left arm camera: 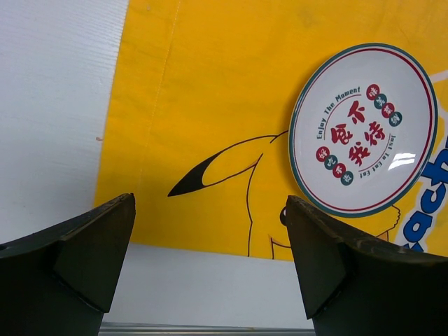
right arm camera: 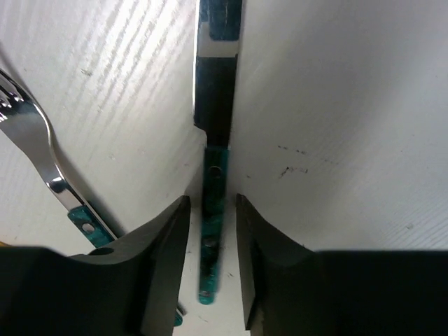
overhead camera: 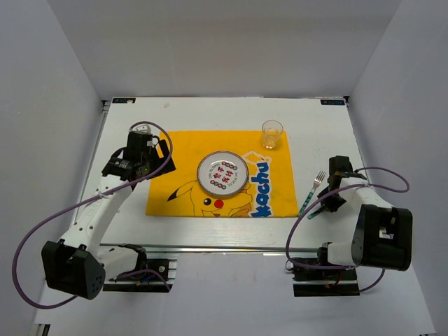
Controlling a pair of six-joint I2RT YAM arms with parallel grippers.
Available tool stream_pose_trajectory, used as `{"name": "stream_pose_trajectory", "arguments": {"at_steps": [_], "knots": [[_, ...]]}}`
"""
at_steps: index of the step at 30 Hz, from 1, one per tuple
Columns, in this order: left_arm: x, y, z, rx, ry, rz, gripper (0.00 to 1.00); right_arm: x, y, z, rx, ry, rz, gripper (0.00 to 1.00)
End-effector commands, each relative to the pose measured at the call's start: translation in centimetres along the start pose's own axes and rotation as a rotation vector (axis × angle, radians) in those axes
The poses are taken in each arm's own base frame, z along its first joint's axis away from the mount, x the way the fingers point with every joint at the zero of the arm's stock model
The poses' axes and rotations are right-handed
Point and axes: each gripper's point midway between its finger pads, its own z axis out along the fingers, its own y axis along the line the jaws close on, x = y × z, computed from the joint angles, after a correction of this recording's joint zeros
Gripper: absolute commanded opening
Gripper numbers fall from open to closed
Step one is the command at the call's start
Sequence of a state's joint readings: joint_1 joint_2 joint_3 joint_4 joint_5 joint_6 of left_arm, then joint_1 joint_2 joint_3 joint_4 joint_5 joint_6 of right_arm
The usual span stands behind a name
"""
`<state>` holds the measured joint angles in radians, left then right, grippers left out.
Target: Set the dinner table for one person
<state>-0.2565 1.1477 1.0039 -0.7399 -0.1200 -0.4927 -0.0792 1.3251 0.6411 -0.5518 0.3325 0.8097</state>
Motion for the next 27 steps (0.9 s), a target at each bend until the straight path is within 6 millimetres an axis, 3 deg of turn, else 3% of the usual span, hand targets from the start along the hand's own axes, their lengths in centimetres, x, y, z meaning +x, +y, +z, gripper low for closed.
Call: {"name": "stream_pose_trajectory", "arguments": {"at_steps": [1, 6, 7, 15, 19, 23, 27], "knots": [[-2.1, -0.7, -1.7, 0.039, -0.077, -0.002, 0.98, 1.4, -1.4, 1.8, 0.084, 0.039, 0.024, 0.36], [-1.9, -0.7, -1.4, 0.036, -0.065, 0.0, 0.98, 1.9, -1.6, 2.3, 0.07, 0.035, 0.044, 0.14], [-1.8, -0.8, -1.3, 0.037, -0.061, 0.0, 0.98, 1.6, -1.6, 2.1, 0.066, 0.027, 0.048, 0.0], [-1.9, -0.8, -1.4, 0.038, -0.066, 0.0, 0.98, -0.3, -2.4, 0.0, 0.105, -0.043, 0.074, 0.0], [-1.8, -0.6, -1.2, 0.03, -0.061, -0.001, 0.98, -3.1, -1.7, -3.2, 0.036, -0.147, 0.068, 0.0], [-1.8, -0.6, -1.1, 0.029, -0.059, -0.004, 0.98, -5.7, 0.1, -6.3, -0.069, -0.233, -0.025, 0.0], [-1.9, -0.6, -1.1, 0.023, -0.063, -0.007, 0.98, -5.3, 6.0, -7.3, -0.284, -0.166, -0.215, 0.0]]}}
